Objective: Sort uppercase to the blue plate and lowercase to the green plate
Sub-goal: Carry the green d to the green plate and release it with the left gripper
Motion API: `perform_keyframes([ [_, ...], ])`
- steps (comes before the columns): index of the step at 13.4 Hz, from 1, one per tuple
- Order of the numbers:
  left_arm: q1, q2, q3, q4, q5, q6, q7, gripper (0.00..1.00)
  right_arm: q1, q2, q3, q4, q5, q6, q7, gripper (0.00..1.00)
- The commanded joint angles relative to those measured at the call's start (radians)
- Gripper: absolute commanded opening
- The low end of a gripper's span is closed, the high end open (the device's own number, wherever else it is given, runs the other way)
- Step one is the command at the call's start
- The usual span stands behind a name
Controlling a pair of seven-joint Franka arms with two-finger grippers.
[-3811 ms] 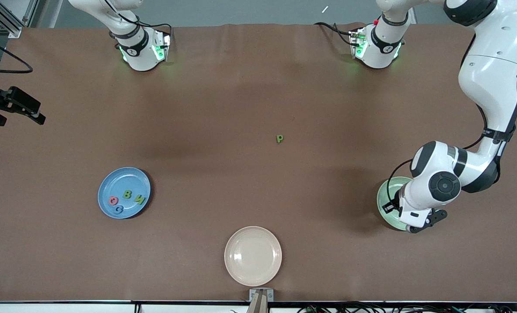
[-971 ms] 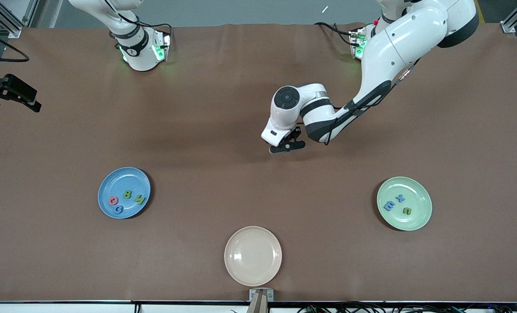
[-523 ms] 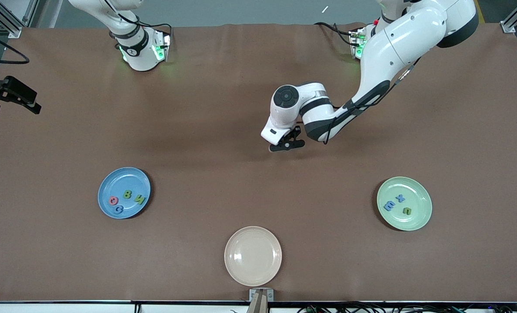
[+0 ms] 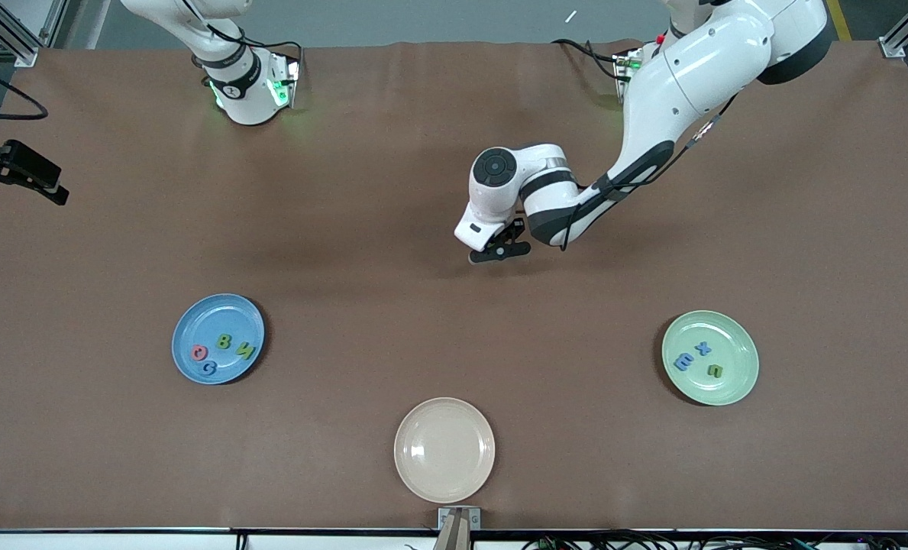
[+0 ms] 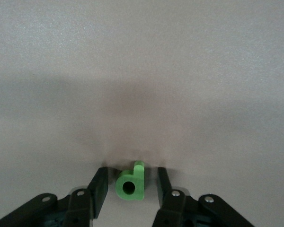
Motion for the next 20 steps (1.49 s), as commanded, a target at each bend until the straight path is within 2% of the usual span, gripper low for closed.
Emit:
perform_keyframes([
  [1, -0.013, 0.0, 0.014, -0.001, 0.024, 0.013, -0.042, 0.47, -0.015, -0.013, 0.016, -0.009, -0.009, 0.005, 0.012, 1.0],
  [7, -0.01, -0.011, 0.014, 0.005, 0.023, 0.003, -0.093, 0.21, -0.018, -0.013, 0.016, -0.011, -0.009, -0.003, 0.011, 1.0],
  [10, 0.012, -0.031, 0.013, 0.005, 0.021, -0.001, -0.113, 0.12, -0.02, -0.015, 0.016, -0.009, -0.009, -0.001, 0.012, 1.0],
  [13, 0.052, -0.052, 0.011, 0.039, 0.021, -0.047, -0.111, 0.1, -0.017, -0.015, 0.016, -0.008, -0.009, 0.005, 0.012, 1.0],
  [15, 0.07, -0.052, 0.013, 0.102, 0.026, -0.101, -0.095, 0.1, -0.018, -0.015, 0.016, -0.007, -0.009, 0.003, 0.012, 1.0],
  [18, 0.125, -0.052, 0.011, 0.185, 0.027, -0.147, 0.014, 0.09, -0.02, -0.015, 0.016, -0.003, -0.011, 0.011, 0.012, 1.0],
  [20, 0.174, -0.075, 0.008, 0.191, 0.027, -0.159, 0.083, 0.09, -0.02, -0.015, 0.016, -0.004, -0.009, 0.011, 0.012, 1.0],
])
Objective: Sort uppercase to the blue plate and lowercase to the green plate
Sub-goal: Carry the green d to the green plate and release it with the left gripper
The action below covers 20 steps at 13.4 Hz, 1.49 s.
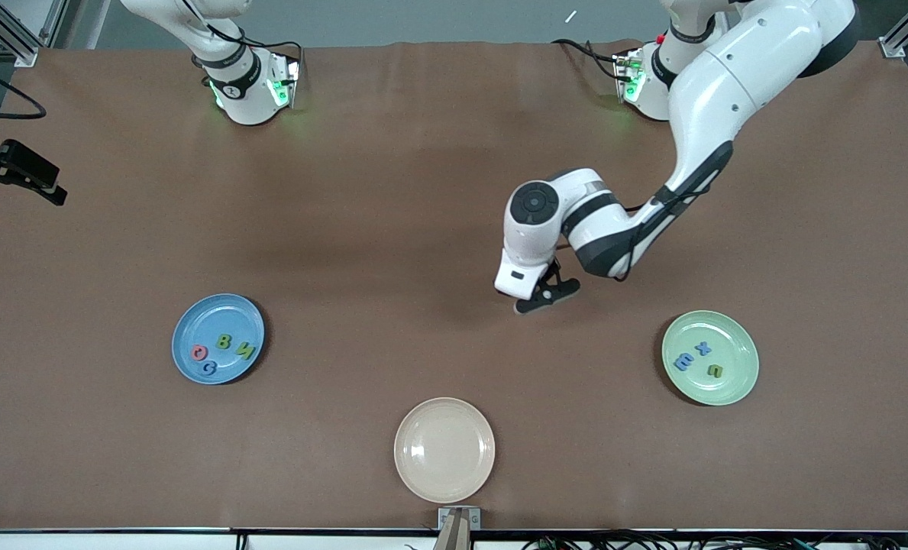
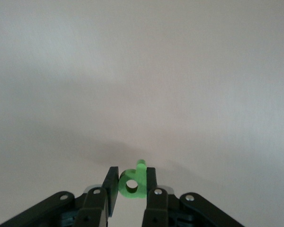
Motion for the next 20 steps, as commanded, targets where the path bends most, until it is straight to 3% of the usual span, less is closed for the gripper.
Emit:
perform_keyframes([
  [1, 0.066, -0.045, -0.005, 0.006, 0.016, -0.028, 0.1, 0.09, -0.018, -0.014, 0.015, -0.008, -0.009, 0.01, 0.013, 1.0],
  [15, 0.474, -0.052, 0.003, 0.052, 0.014, -0.022, 0.841, 0.09, -0.016, -0.013, 0.015, -0.008, -0.012, 0.01, 0.022, 1.0],
  [18, 0.541, -0.023, 0.004, 0.051, 0.014, -0.018, 0.926, 0.09, -0.018, -0.013, 0.015, -0.011, -0.012, 0.01, 0.024, 1.0],
  [20, 0.54, -0.017, 0.044, 0.049, 0.014, -0.017, 0.928, 0.09, -0.018, -0.013, 0.015, -0.011, -0.012, 0.01, 0.024, 1.0],
])
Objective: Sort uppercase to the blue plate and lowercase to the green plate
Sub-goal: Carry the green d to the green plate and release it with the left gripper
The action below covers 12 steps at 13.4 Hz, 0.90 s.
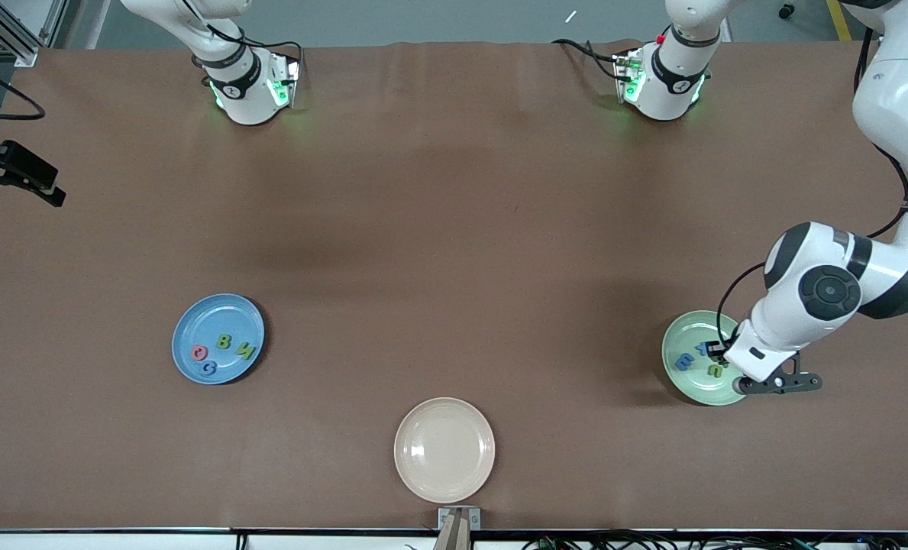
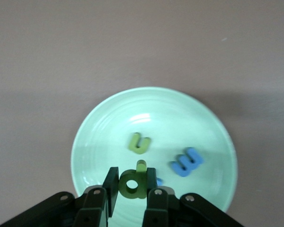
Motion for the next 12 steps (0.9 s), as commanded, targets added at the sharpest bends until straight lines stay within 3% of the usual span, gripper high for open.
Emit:
perform_keyframes([
  [1, -0.006, 0.019, 0.022, 0.0, 0.014, -0.004, 0.005, 0.09, -0.017, -0.013, 0.015, -0.011, -0.012, 0.006, 0.015, 1.0],
  [5, -0.005, 0.036, 0.058, -0.012, 0.015, -0.002, 0.007, 0.13, -0.018, -0.013, 0.015, -0.011, -0.012, 0.004, 0.015, 1.0],
  [8, -0.005, 0.034, 0.069, -0.016, 0.015, -0.003, 0.01, 0.26, -0.018, -0.014, 0.015, -0.011, -0.012, 0.003, 0.015, 1.0],
  [10, -0.003, 0.025, 0.069, -0.016, 0.014, -0.005, 0.004, 0.76, -0.018, -0.014, 0.015, -0.011, -0.012, 0.003, 0.015, 1.0],
  [11, -0.003, 0.022, 0.069, -0.015, 0.014, -0.007, -0.001, 0.95, -0.018, -0.014, 0.015, -0.011, -0.012, 0.004, 0.016, 1.0],
  [12, 0.0, 0.011, 0.069, -0.012, 0.012, -0.008, 0.008, 1.0, -0.018, -0.014, 0.015, -0.011, -0.012, 0.004, 0.016, 1.0],
])
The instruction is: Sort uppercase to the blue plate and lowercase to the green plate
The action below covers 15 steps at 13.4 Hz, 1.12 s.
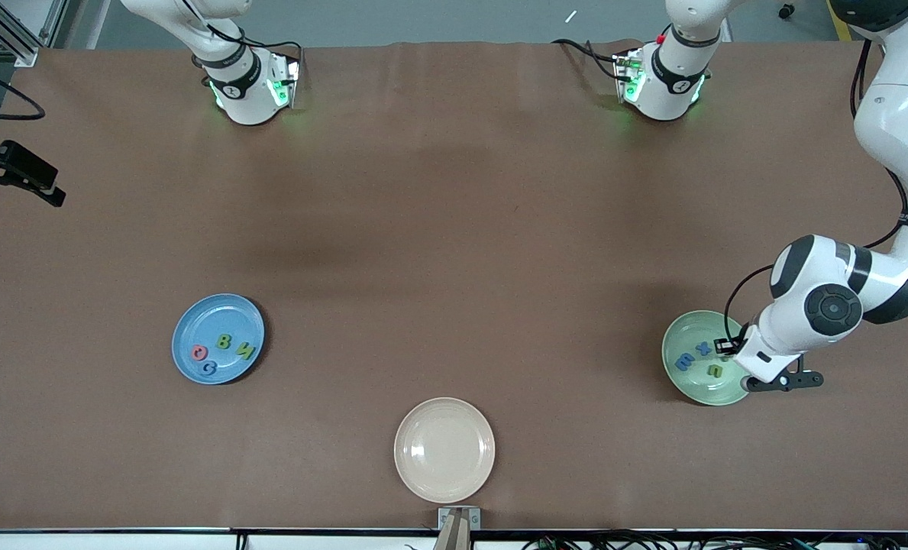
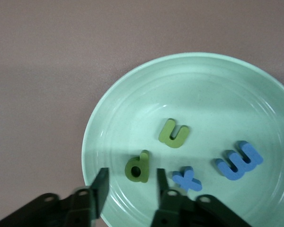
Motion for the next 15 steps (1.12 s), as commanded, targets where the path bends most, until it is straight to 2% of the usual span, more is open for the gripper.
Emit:
perform_keyframes([
  [1, 0.002, -0.04, 0.001, -0.003, 0.009, -0.01, 0.006, 1.0, -0.017, -0.014, 0.015, -0.011, -0.012, 0.003, 0.015, 1.0],
  [5, -0.001, -0.097, -0.024, 0.035, 0.001, -0.022, 0.005, 1.0, -0.018, -0.014, 0.015, -0.011, -0.012, 0.0, 0.015, 1.0],
  [12, 0.002, -0.138, -0.18, 0.25, -0.003, -0.313, 0.005, 1.0, -0.021, -0.014, 0.014, -0.014, -0.01, 0.0, 0.015, 1.0],
  [15, 0.001, -0.24, -0.197, 0.259, -0.038, -0.379, 0.017, 1.0, -0.023, -0.014, 0.014, -0.016, -0.01, 0.003, 0.015, 1.0],
])
